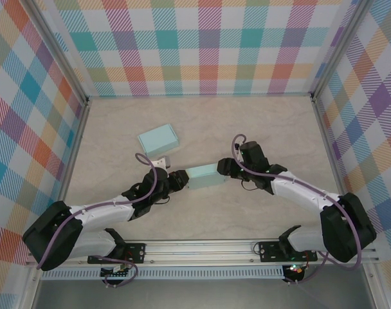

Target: Fold the paper box

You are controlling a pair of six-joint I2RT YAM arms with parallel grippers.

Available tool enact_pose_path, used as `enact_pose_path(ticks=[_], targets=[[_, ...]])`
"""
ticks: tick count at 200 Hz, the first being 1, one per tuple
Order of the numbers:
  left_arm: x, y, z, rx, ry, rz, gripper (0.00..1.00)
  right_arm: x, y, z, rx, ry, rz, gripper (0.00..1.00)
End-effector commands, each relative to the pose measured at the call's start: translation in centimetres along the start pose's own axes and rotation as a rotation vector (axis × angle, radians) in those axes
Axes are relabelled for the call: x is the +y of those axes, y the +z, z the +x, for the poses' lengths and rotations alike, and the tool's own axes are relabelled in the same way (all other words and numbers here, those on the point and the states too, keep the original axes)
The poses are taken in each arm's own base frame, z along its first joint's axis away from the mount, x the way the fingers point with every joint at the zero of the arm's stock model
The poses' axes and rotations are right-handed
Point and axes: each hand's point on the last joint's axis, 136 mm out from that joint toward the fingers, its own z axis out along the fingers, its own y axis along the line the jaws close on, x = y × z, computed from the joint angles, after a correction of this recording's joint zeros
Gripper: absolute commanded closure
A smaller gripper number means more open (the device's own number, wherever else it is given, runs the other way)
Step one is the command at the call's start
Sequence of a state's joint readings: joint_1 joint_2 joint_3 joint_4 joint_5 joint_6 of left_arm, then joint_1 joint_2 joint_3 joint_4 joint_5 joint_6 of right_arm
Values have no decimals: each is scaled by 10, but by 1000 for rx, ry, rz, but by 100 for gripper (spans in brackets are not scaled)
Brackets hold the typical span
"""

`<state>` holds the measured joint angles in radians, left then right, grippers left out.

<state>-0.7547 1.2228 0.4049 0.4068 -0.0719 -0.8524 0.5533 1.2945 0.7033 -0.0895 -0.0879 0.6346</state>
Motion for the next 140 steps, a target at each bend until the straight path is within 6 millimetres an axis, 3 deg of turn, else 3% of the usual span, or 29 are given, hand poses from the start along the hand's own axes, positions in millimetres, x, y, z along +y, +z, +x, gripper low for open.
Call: enact_pose_path(ticks=[1, 63, 117, 140], targets=[[88, -11, 43, 138, 37, -311, 71, 6, -6, -6, 26, 2, -33, 41], [87, -11, 39, 119, 48, -328, 71, 13, -8, -19, 20, 48, -128, 44], [79, -7, 34, 103, 62, -323, 71, 4, -3, 5, 75, 92, -161, 45], [78, -4, 35, 106, 66, -325, 71, -9, -1, 17, 83, 106, -120, 50]])
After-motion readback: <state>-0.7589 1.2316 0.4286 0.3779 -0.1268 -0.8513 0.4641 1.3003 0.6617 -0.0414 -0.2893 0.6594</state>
